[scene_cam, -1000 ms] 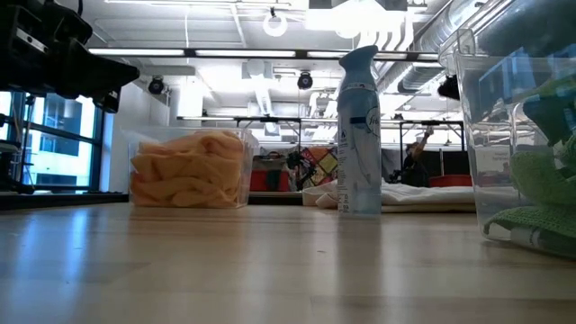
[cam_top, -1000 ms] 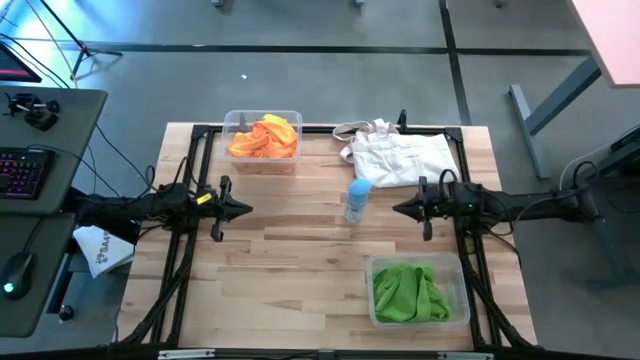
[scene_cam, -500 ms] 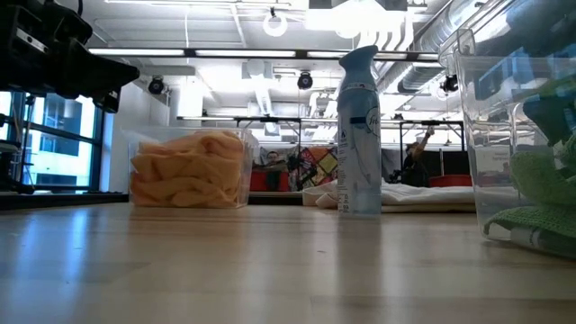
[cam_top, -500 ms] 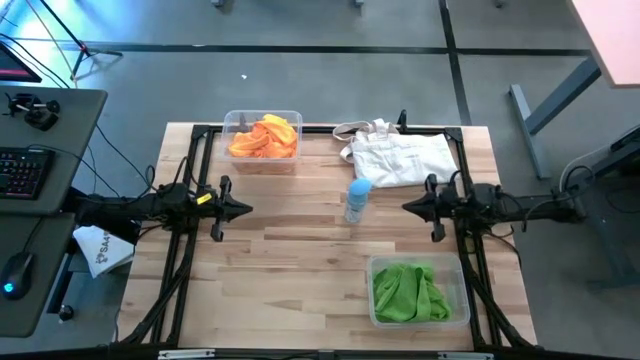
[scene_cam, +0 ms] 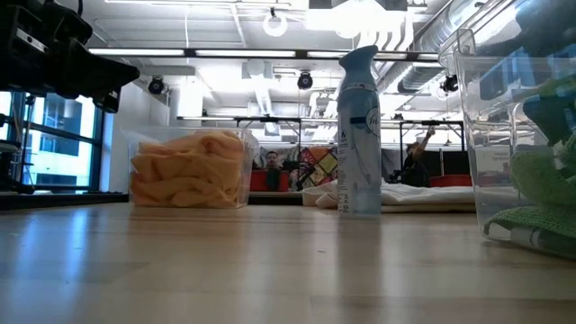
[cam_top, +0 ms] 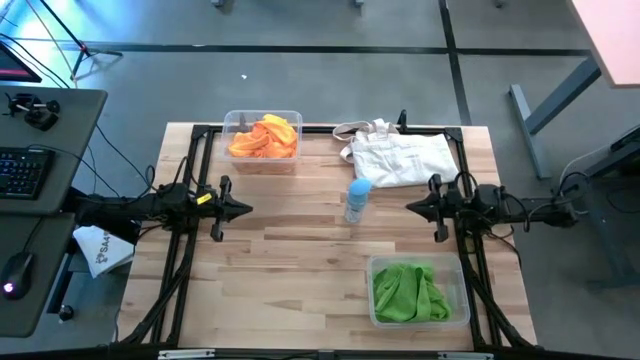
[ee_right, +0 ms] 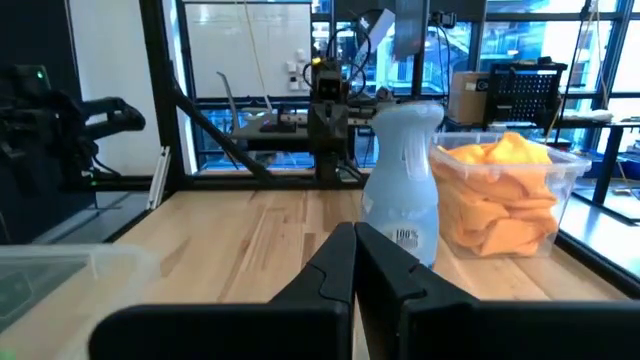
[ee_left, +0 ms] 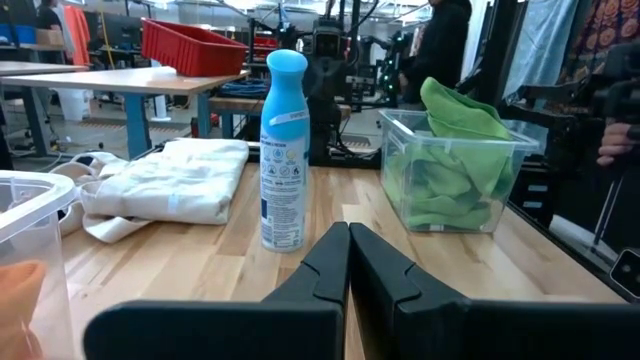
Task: Sort microfiber towel by color & place in baskets
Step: Return to Home Position
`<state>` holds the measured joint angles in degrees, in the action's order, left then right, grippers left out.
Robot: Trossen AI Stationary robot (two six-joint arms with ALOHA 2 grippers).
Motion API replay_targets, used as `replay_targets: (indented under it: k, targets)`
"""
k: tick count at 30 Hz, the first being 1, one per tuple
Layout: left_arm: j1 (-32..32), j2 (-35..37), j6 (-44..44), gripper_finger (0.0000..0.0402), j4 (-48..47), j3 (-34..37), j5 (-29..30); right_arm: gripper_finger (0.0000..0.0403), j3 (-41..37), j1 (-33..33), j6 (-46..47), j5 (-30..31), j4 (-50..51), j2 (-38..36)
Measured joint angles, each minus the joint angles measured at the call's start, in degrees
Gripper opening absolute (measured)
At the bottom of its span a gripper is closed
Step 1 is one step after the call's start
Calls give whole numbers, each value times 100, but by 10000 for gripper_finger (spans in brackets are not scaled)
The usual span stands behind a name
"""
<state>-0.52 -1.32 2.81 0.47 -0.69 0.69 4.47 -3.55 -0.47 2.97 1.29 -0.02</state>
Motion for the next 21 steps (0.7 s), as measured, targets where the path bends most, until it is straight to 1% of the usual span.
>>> replay_targets:
  k: [5,12,21]
  targets:
    - [-1,0,0,1,2,0,0,0,-379,2,20,36,-393,1]
    - [-1,-2,0,1,2,0,0,0,-389,15,161,190,-314,36]
    - [-1,-2,0,1,0,0,0,0,-389,15,194,188,-297,42]
